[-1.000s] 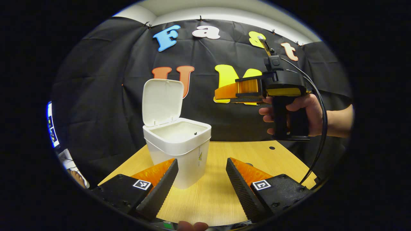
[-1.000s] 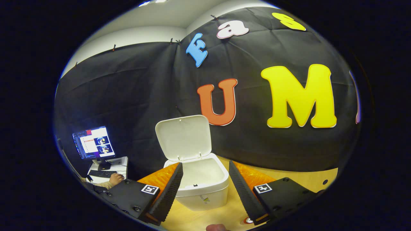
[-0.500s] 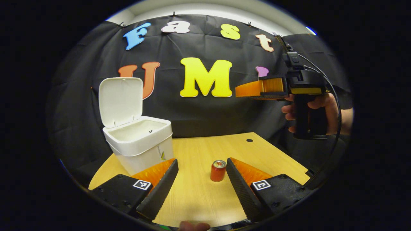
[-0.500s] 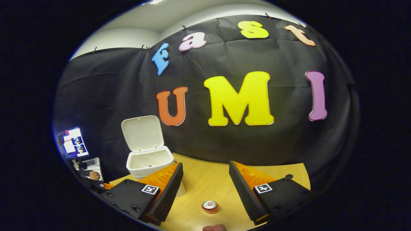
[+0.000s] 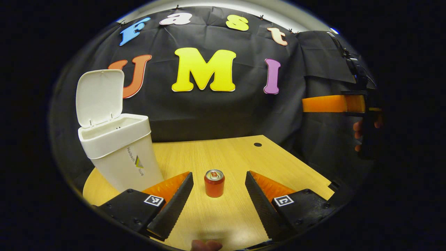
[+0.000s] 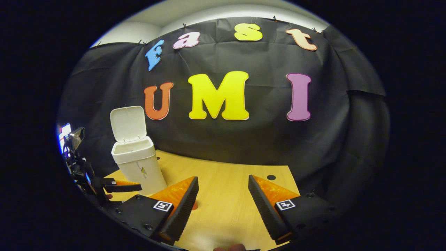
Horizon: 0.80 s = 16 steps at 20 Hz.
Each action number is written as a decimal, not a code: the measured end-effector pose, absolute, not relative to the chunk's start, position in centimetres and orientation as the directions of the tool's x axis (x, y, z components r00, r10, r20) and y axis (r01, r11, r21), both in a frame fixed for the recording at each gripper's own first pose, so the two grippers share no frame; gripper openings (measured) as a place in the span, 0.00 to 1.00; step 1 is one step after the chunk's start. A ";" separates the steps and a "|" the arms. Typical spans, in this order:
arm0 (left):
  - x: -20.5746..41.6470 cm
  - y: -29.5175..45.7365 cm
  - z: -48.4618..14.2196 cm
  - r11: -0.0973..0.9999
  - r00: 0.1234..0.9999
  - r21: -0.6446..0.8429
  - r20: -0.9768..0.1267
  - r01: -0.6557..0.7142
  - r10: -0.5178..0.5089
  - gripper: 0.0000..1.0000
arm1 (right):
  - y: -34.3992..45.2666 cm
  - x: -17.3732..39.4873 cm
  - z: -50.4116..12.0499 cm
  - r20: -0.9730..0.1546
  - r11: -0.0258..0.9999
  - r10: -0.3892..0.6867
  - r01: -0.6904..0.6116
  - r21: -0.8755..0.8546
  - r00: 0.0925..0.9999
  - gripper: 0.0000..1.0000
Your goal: Press the lid of the desktop garbage bin to open it, pick up the crumpled paper on the desktop and throw it into the bin, then pick up the pop can on the desktop and drop it into the bin, and finally close the garbage bin lid.
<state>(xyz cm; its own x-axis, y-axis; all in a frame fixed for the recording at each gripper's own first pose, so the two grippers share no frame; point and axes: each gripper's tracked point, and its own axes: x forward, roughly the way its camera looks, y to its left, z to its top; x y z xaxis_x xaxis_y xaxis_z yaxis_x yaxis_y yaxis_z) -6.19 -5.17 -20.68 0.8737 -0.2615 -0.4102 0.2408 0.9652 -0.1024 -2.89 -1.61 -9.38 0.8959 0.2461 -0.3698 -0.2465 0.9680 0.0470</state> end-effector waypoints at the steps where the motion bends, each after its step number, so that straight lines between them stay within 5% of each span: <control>1: -5.9 -5.3 -21.6 0.966 0.875 -0.090 -0.410 0.241 -0.256 0.99 | -2.4 -3.3 -10.0 -0.380 0.972 0.230 -0.234 0.037 0.896 0.92; 16: -0.5 -7.9 -34.3 0.975 0.838 -0.118 -0.499 0.186 -0.220 0.99 | -4.6 -7.4 -17.9 -0.553 0.968 0.207 -0.251 -0.005 0.807 0.92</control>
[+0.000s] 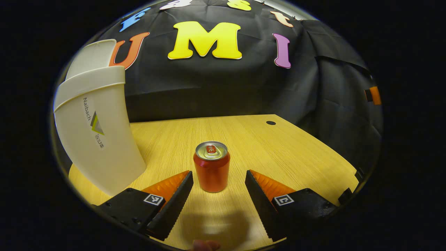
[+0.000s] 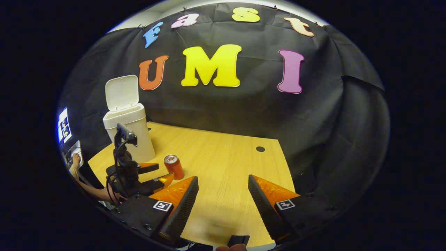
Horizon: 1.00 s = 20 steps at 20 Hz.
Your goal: Press the lid of the desktop garbage bin to open it, pick up the crumpled paper on the desktop and throw it into the bin, then pick up the pop can on the desktop and drop it into the bin, and finally close the garbage bin lid.
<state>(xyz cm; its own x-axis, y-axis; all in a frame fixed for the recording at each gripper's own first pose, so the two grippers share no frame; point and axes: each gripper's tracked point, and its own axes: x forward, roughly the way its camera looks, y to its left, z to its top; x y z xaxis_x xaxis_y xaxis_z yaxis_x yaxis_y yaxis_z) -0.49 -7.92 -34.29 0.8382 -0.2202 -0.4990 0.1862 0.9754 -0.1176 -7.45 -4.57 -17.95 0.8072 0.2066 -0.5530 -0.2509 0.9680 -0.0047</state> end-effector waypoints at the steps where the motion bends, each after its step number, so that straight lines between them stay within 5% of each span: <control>1: -0.2 -7.9 -34.9 0.975 0.836 -0.124 -0.503 0.183 -0.221 0.99 | -4.4 -7.6 -18.5 -0.562 0.967 0.211 -0.255 0.000 0.800 0.92; 20: 3.5 -7.5 -39.8 0.972 0.805 -0.122 -0.544 0.202 -0.236 0.96 | -3.1 -7.4 -21.6 -0.642 0.969 0.217 -0.244 0.048 0.735 0.92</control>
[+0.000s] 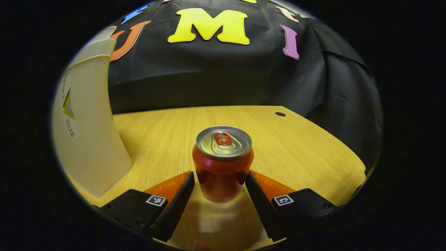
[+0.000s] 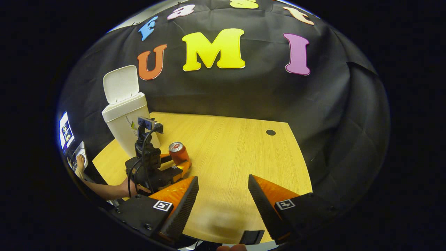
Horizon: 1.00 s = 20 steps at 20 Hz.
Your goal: Press the lid of the desktop garbage bin to open it, pick up the crumpled paper on the desktop and throw it into the bin, then pick up the pop can on the desktop and drop it into the bin, and finally close the garbage bin lid.
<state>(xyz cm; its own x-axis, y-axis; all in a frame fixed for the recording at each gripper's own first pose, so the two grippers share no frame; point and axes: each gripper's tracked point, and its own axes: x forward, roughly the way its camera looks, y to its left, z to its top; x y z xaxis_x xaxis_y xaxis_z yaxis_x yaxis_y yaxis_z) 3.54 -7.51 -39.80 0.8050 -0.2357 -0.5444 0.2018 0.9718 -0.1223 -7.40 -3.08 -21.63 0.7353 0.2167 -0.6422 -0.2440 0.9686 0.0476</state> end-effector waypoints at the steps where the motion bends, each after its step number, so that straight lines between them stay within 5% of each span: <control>1: 3.6 -7.5 -39.7 0.971 0.807 -0.121 -0.540 0.205 -0.237 0.88 | -3.0 -7.4 -21.6 -0.642 0.968 0.215 -0.246 0.043 0.736 0.92; 5: 3.7 -7.5 -39.0 0.969 0.810 -0.119 -0.532 0.217 -0.247 0.92 | -3.0 -7.0 -21.3 -0.634 0.970 0.210 -0.242 0.037 0.745 0.92; 9: 4.3 -7.2 -35.8 0.969 0.835 -0.095 -0.493 0.227 -0.244 0.85 | -3.0 -6.9 -21.2 -0.634 0.975 0.198 -0.215 0.050 0.747 0.92; 20: 6.3 -2.9 -17.3 0.981 0.946 0.025 -0.271 0.194 -0.180 0.84 | -1.3 -6.5 -15.1 -0.504 0.968 0.240 -0.242 0.064 0.830 0.92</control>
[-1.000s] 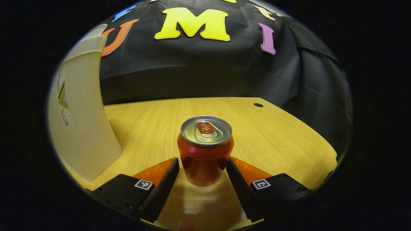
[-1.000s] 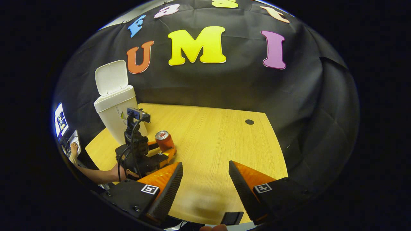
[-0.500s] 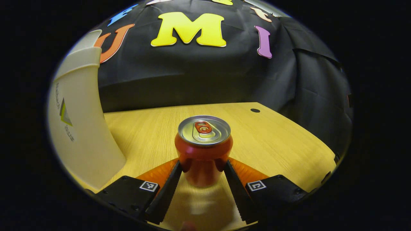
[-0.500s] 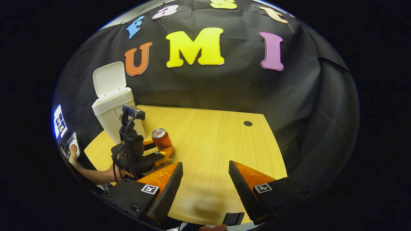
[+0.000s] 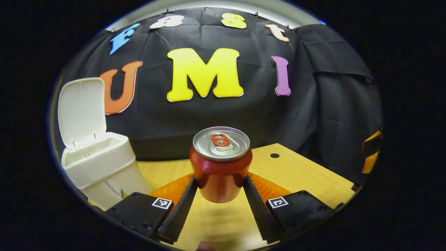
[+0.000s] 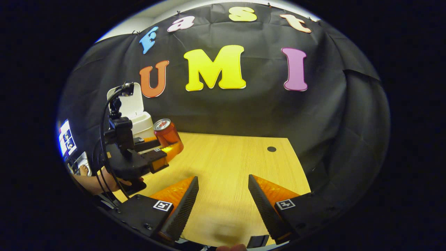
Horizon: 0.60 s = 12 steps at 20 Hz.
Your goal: Press the lid of the desktop garbage bin to open it, pick up the crumpled paper on the desktop and throw it into the bin, then pick up the pop can on the desktop and drop it into the bin, and finally close the garbage bin lid.
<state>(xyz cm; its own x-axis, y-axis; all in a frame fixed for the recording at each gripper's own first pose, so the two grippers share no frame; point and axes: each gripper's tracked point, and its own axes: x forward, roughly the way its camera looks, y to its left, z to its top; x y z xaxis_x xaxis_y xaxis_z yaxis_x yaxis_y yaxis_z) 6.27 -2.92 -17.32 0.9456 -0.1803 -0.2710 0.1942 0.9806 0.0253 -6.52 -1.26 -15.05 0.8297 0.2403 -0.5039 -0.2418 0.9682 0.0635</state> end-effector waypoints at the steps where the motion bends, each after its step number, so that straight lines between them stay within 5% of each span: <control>1: 6.8 -1.6 -15.4 0.985 0.959 0.049 -0.243 0.164 -0.148 0.84 | -1.4 -6.6 -14.6 -0.493 0.968 0.242 -0.242 0.065 0.836 0.92; 12: 8.7 12.3 -6.1 0.989 0.985 0.106 -0.131 -0.100 0.114 0.84 | -0.7 -5.4 -11.7 -0.436 0.966 0.257 -0.231 0.113 0.863 0.92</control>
